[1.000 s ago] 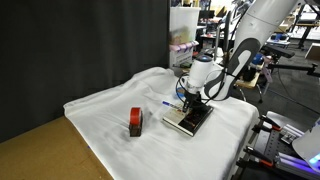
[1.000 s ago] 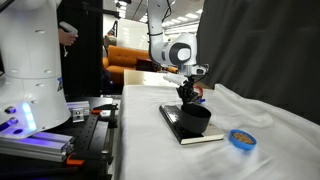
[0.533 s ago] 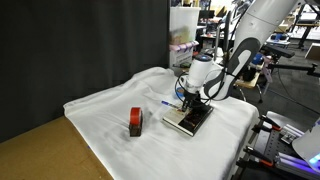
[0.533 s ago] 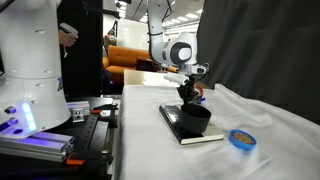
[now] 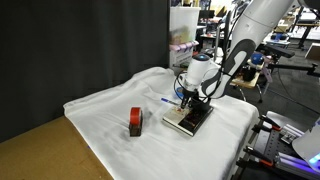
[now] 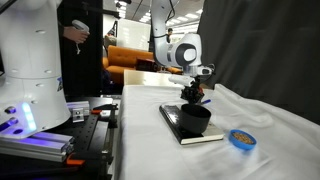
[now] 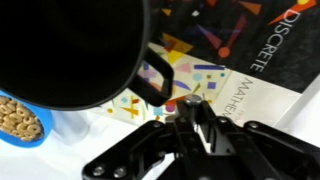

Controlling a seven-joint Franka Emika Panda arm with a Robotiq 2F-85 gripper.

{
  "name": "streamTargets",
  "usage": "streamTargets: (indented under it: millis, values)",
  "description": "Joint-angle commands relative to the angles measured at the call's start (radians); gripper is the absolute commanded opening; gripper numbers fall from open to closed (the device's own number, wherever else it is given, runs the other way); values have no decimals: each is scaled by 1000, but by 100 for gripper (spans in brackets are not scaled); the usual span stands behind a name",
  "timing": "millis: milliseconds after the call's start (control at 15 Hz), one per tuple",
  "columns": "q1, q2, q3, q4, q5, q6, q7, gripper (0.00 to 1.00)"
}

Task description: Pick up the pen from on top of the book and put it in the black cup.

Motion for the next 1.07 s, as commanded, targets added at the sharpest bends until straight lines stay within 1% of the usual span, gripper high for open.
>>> streamTargets:
  millis: [0,200,467,733,1000]
  values:
    - [11,63,-46,76,-45,-18,-11,4]
    - [12,105,-61,119,-52,-19,-15,4]
    - [13,131,-63,138,-49,-18,-21,4]
    - [22,127,-72,129,-47,-10,-12,4]
    - [42,80,-78,75,-37,14,16,4]
